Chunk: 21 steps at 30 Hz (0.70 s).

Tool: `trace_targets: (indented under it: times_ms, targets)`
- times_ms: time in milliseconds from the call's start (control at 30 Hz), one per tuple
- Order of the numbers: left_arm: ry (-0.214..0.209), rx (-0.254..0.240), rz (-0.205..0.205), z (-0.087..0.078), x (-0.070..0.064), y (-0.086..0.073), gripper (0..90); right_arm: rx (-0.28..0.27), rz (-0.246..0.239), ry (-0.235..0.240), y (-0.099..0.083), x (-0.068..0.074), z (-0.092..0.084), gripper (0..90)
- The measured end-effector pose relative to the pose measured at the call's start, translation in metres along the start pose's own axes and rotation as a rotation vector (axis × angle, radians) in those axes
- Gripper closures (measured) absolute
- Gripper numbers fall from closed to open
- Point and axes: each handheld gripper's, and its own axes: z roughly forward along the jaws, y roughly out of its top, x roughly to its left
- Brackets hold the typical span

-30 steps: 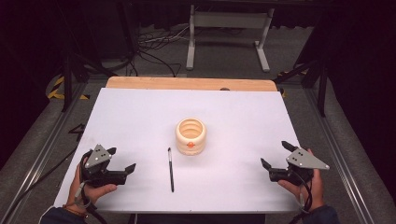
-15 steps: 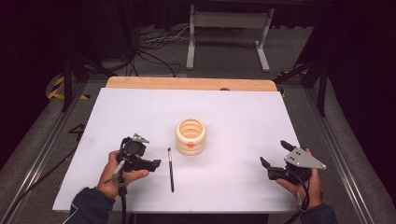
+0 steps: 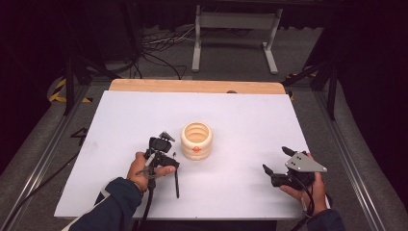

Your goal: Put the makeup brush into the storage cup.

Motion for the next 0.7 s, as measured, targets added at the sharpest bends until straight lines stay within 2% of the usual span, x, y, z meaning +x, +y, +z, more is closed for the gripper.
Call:
trace_targets:
  times_ms: [100, 133, 167, 200, 267, 400, 467, 567, 600, 700]
  targets:
    - [0.008, 0.01, 0.013, 0.001, -0.002, 0.002, 60.8, 0.018, -0.002, 0.01, -0.001, 0.0, 0.002, 11.9]
    - [0.028, 0.015, 0.018, 0.001, -0.003, 0.003, 60.8, 0.018, -0.002, 0.01, -0.001, 0.0, 0.002, 11.9]
    - [0.049, 0.019, 0.035, 0.002, -0.005, 0.003, 66.4, 0.019, 0.009, 0.012, -0.001, 0.0, 0.002, 11.9]
    - [0.073, 0.028, 0.058, 0.002, -0.007, 0.003, 66.4, 0.019, 0.009, 0.012, -0.001, 0.0, 0.002, 11.9]
    - [0.12, 0.038, 0.096, 0.003, -0.01, 0.004, 73.3, 0.022, 0.012, 0.019, -0.001, 0.0, 0.002, 12.0]
    - [0.141, 0.05, 0.15, 0.003, -0.012, 0.005, 79.1, 0.031, 0.009, 0.028, -0.001, 0.001, 0.003, 11.9]
    - [0.156, 0.052, 0.199, 0.004, -0.014, 0.005, 80.4, 0.033, 0.006, 0.034, -0.001, 0.001, 0.004, 11.9]
    - [0.147, 0.061, 0.238, 0.004, -0.014, 0.006, 82.8, 0.037, 0.011, 0.042, -0.002, 0.001, 0.004, 11.9]
    - [0.145, 0.07, 0.265, 0.004, -0.014, 0.007, 82.9, 0.038, 0.01, 0.042, -0.002, 0.001, 0.004, 11.9]
    - [0.142, 0.078, 0.29, 0.004, -0.014, 0.008, 83.0, 0.037, 0.01, 0.043, -0.002, 0.001, 0.003, 11.9]
